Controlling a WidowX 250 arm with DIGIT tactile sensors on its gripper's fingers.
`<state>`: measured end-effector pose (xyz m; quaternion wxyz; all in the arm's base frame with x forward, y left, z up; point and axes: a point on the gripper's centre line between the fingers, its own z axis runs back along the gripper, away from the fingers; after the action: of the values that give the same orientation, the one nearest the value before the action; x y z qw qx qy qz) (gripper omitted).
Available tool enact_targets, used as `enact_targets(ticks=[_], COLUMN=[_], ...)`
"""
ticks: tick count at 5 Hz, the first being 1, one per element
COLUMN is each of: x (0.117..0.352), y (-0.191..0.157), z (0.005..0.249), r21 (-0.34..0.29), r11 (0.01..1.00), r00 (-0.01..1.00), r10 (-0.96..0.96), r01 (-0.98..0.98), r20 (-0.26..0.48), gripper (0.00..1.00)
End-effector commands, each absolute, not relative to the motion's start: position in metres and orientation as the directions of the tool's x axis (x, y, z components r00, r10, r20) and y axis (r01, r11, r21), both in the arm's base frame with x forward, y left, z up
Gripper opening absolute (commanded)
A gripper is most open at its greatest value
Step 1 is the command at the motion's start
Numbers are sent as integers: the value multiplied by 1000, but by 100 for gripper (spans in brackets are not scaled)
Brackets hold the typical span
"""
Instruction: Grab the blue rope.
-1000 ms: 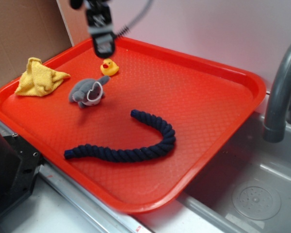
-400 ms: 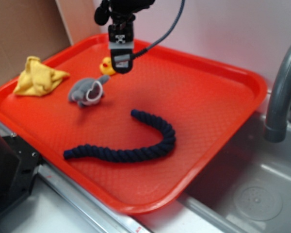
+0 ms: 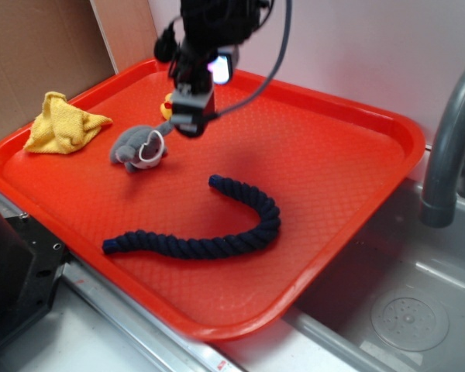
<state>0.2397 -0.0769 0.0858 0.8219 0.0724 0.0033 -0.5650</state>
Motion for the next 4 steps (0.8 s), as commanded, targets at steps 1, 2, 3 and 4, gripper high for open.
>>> enact_targets(ticks=[1,2,3,4], x=[219,221,226,227], y=[-115,-123,-131,-137], z=[48,37,10,4], r21=[116,84,11,1], r11=[-147,-165,-213,-211], r00=[-145,-164,-213,-211], r10=[-989,-986,-977,-977], r01=[982,983,977,977], r20=[-26,-10,2,-2], gripper=[100,100,100,0])
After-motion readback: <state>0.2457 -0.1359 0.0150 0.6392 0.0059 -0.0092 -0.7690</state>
